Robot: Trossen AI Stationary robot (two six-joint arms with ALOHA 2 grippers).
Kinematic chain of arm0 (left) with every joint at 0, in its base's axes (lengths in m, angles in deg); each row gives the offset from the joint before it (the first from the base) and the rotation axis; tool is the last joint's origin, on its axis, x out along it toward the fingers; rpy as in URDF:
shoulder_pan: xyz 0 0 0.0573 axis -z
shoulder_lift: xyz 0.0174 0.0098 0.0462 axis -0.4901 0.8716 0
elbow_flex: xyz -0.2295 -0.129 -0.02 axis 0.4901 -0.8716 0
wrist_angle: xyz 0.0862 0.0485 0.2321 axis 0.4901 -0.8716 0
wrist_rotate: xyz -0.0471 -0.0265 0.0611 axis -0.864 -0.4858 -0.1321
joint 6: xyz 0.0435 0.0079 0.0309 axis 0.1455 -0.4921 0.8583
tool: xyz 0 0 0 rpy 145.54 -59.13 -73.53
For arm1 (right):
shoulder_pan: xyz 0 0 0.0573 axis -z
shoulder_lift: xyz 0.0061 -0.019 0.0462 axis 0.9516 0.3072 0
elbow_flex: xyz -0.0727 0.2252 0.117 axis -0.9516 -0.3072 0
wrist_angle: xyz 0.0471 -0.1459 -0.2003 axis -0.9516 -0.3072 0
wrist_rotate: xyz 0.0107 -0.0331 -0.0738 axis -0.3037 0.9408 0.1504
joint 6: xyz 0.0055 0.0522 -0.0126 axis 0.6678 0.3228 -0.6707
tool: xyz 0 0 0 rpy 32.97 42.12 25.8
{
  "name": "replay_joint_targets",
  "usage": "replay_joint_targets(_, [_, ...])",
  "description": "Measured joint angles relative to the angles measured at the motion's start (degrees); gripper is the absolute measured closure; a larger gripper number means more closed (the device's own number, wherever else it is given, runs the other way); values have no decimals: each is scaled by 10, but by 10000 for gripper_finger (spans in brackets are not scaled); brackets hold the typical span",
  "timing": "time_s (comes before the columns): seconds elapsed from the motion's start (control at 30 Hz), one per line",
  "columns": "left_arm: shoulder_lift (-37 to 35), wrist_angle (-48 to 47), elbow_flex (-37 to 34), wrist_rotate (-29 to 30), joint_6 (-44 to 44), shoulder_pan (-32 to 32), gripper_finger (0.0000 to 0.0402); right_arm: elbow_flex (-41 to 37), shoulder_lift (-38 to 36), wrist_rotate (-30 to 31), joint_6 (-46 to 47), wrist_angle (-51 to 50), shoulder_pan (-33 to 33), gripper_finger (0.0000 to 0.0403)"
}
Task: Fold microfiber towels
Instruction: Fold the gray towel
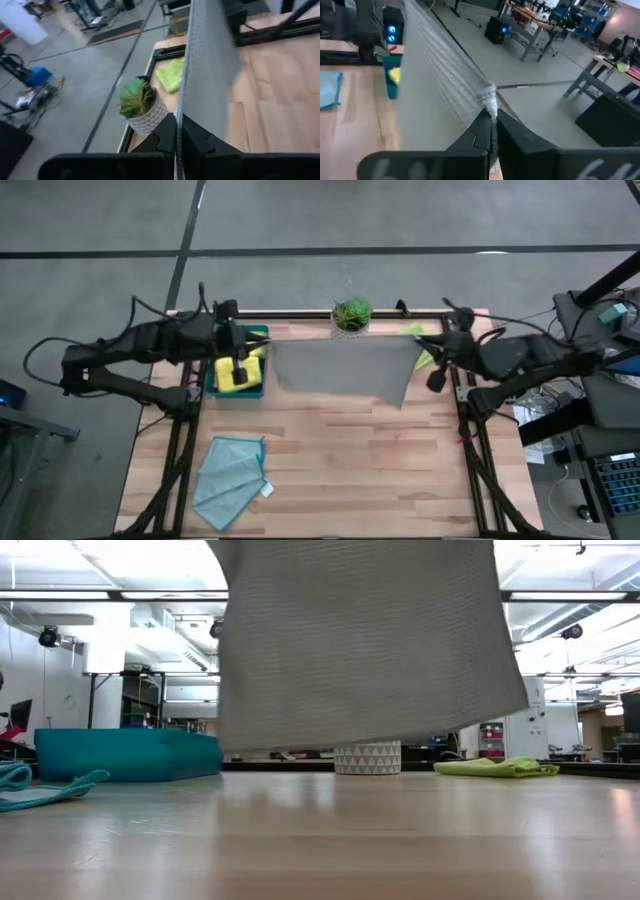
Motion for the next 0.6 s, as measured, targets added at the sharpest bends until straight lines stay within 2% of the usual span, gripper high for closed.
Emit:
replay_joint_targets(0.1, [0, -5, -2, -22, -33, 0, 402, -7, -18, -25, 32, -33, -1, 394])
replay_joint_targets(0.23, [5, -18, -32, -119, -91, 1, 402, -43, -28, -93, 107, -58, -1, 394])
replay_joint_targets(0.37, [23, -19, -73, -206, -153, 17, 402, -106, -26, -197, 171, -57, -5, 394])
replay_joint_targets(0.53, [58, -13, -125, -226, -235, 77, 402, -202, -11, -320, 254, -4, -41, 394])
replay_joint_targets(0.6, [76, -9, -142, -227, -271, 109, 402, -241, -7, -350, 288, 40, -64, 394])
